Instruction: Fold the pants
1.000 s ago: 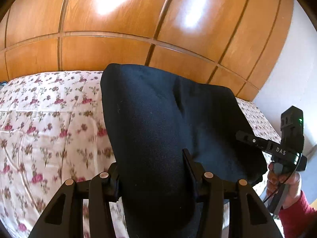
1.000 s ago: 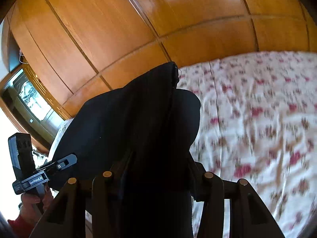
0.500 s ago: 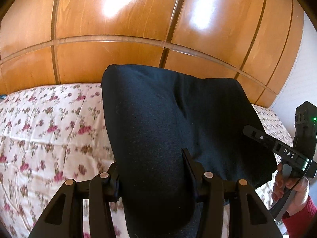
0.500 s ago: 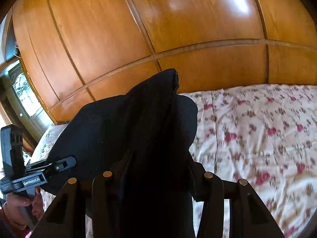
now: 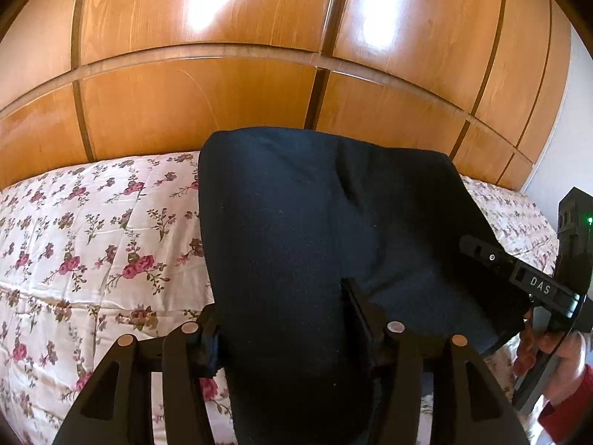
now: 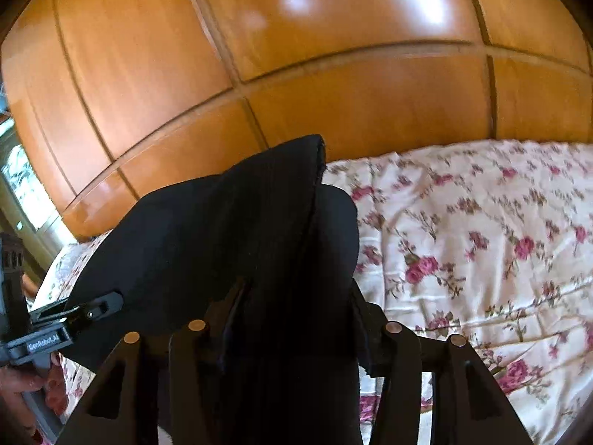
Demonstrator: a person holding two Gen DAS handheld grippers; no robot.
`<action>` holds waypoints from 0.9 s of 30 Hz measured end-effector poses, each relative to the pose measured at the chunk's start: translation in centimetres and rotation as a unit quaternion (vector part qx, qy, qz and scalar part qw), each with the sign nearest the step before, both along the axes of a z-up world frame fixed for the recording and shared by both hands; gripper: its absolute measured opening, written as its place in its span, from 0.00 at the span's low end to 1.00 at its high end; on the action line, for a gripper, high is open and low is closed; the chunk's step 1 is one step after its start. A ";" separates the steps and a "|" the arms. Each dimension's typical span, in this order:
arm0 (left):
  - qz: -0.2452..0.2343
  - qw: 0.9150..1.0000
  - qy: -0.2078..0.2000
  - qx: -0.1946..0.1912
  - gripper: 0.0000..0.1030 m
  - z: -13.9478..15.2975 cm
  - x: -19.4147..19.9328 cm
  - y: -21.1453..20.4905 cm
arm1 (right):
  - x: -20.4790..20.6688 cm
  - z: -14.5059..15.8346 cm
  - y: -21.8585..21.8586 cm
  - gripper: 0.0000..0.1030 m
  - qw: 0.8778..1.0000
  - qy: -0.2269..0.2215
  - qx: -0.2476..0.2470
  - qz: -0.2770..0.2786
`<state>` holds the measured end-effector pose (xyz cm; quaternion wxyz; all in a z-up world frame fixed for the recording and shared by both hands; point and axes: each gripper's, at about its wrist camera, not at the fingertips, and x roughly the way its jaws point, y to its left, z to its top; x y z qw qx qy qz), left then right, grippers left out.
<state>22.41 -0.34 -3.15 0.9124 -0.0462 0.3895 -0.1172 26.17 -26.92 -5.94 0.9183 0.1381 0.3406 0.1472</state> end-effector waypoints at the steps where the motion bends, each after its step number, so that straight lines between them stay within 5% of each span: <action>1: 0.000 1.000 -0.004 0.004 0.60 -0.4 0.0 0.1 | 0.0 -0.3 0.2 0.54 1.000 0.001 -0.010 -0.003; 7: 0.019 1.000 -0.024 0.007 0.78 -1.7 -0.4 0.5 | 0.2 -0.6 0.7 0.67 0.999 0.011 -0.037 -0.018; 9: 0.026 0.999 -0.024 0.003 0.79 -1.7 -0.8 0.7 | 0.2 -0.7 0.4 0.75 0.999 0.017 -0.036 -0.027; 15: 0.051 0.999 -0.012 0.011 0.79 -0.9 -3.1 0.4 | -0.8 0.2 0.6 0.78 0.998 0.031 -0.036 -0.048; 23: 0.071 0.997 -0.041 -0.016 0.77 1.2 -7.1 0.4 | -7.9 4.5 3.4 0.78 0.991 -0.074 -0.098 -0.061; 27: 0.066 0.996 -0.034 0.048 0.77 0.3 -7.0 -1.4 | -8.0 3.7 5.8 0.78 0.981 -0.051 -0.181 -0.045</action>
